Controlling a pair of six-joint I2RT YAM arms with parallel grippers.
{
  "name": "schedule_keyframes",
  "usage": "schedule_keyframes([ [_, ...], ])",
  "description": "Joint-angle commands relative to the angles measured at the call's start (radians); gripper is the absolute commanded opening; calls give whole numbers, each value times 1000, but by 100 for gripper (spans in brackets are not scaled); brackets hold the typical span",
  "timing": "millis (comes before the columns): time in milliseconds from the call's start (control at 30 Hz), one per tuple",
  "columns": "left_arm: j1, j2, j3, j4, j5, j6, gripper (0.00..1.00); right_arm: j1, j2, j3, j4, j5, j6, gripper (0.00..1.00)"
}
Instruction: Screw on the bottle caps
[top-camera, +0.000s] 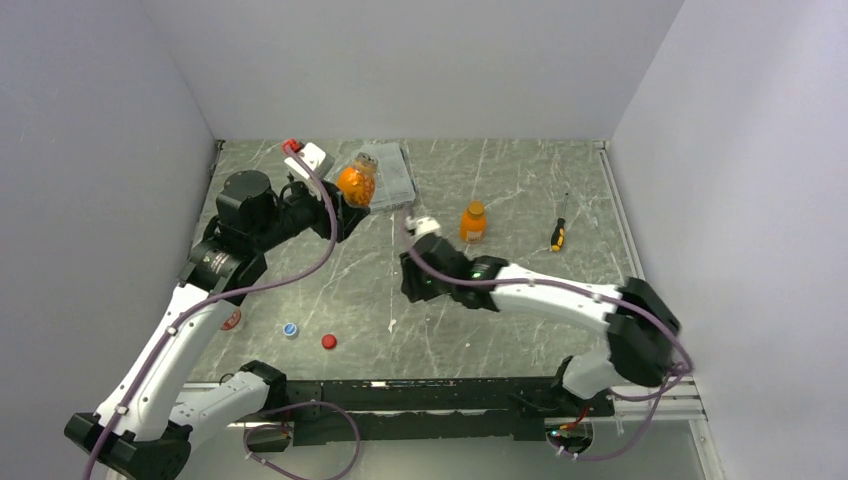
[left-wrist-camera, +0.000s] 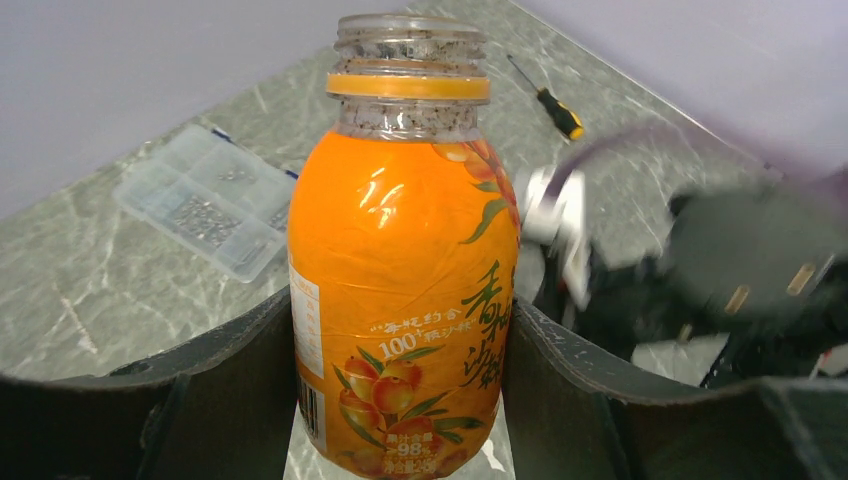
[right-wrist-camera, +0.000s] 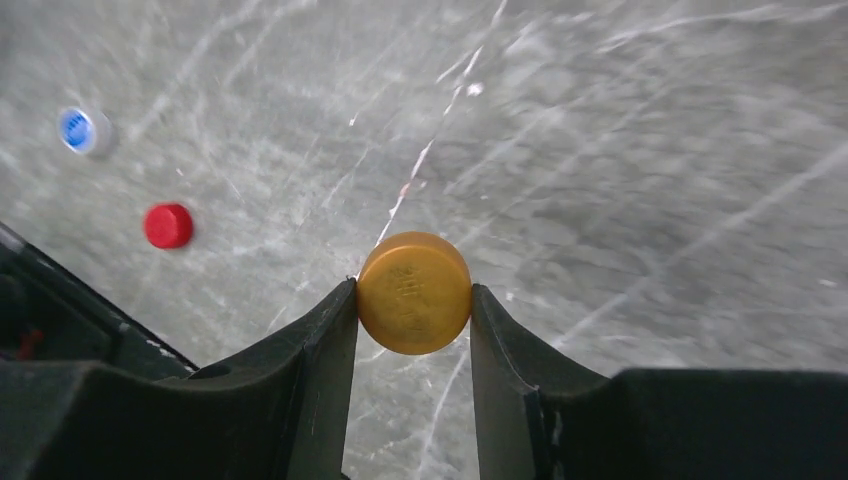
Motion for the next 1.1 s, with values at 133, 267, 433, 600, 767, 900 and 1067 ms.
schedule_keyframes([
  [133,1,-51,-98,93,245,157,48,-205,-372,-45,-78,-195,16,25],
  [267,1,-55,-132,69,368,212,48,-332,-496,2,-112,-374,-16,26],
  [433,0,-50,-157,37,532,260,43,-448,-555,94,-108,-650,-37,26],
  [600,-7,-47,-165,20,647,274,43,-505,-574,121,29,-911,48,26],
  [767,-21,-50,-163,34,697,269,40,-520,-559,110,211,-1033,157,26],
  [900,-41,-53,-165,86,729,241,38,-520,-527,105,297,-1054,206,27],
  [1067,-71,-43,-156,91,711,247,37,-512,-483,102,401,-1100,261,28],
])
